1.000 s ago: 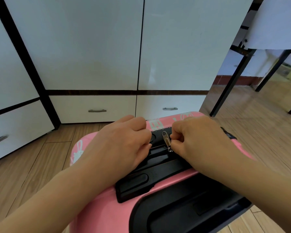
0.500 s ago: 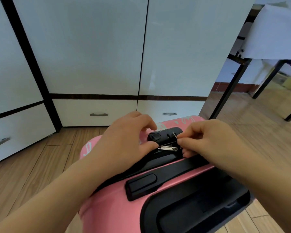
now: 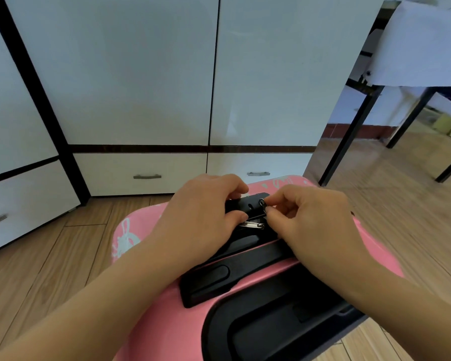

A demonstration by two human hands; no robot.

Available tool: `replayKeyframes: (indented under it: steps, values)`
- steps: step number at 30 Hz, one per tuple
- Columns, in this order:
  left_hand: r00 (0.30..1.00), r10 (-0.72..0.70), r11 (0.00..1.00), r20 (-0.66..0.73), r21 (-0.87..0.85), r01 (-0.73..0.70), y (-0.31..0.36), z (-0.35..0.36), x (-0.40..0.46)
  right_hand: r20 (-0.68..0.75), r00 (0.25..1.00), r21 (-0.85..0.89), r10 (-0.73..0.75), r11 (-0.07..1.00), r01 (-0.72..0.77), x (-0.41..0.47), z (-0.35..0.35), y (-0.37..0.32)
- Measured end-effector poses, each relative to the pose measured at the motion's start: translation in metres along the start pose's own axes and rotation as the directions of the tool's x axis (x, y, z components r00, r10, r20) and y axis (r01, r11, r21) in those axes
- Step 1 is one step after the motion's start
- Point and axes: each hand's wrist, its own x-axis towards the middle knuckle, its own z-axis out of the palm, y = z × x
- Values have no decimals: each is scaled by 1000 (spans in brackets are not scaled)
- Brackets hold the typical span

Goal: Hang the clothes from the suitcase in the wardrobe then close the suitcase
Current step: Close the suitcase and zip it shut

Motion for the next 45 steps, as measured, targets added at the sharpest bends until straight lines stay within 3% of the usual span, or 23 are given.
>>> replayKeyframes:
  steps: [3, 6, 11, 13, 16, 19, 22, 25, 30, 36, 40, 45]
  values:
    - [999, -19, 999, -43, 49, 21, 3, 5, 1, 37, 997, -103, -73, 992, 76, 2, -2, -2]
    - [998, -15, 997, -57, 71, 19, 4, 8, -1, 173, 977, -247, -125, 955, 166, 8, -4, -7]
    - [998, -20, 995, -59, 93, 25, 4, 9, -1, 324, 943, -311, -79, 932, 185, 22, -6, -12]
    - [997, -23, 993, -70, 113, 31, 3, 8, -1, 300, 950, -295, -84, 939, 176, 23, -3, -9]
    - [992, -50, 996, -113, 67, 58, 2, 8, -2, 133, 989, -150, -62, 985, 82, 14, -2, 0]
    - [987, -85, 996, -135, -31, 82, 2, 8, -3, 59, 992, -52, -109, 992, 112, 7, -1, 2]
    - [986, -121, 988, -118, -111, 108, 0, 6, -3, 268, 959, -169, -95, 975, 144, 15, -2, -13]
    - [985, -138, 982, -100, -145, 123, -3, 6, -5, 432, 890, -349, -148, 882, 316, 24, -4, -25]
    - [984, -158, 974, -84, -178, 141, -3, 6, -6, 519, 808, -387, -278, 766, 513, 20, -5, -28]
    - [982, -181, 965, -50, -205, 167, 0, 6, -6, 427, 859, -326, -284, 837, 439, 12, -7, -19]
    - [985, -167, 971, -50, -181, 156, 2, 7, -7, 227, 961, -294, -156, 930, 221, 6, -2, -14]
    - [990, -133, 983, -47, -132, 126, 2, 8, -8, 81, 996, -224, -28, 973, 46, 5, 3, -15]
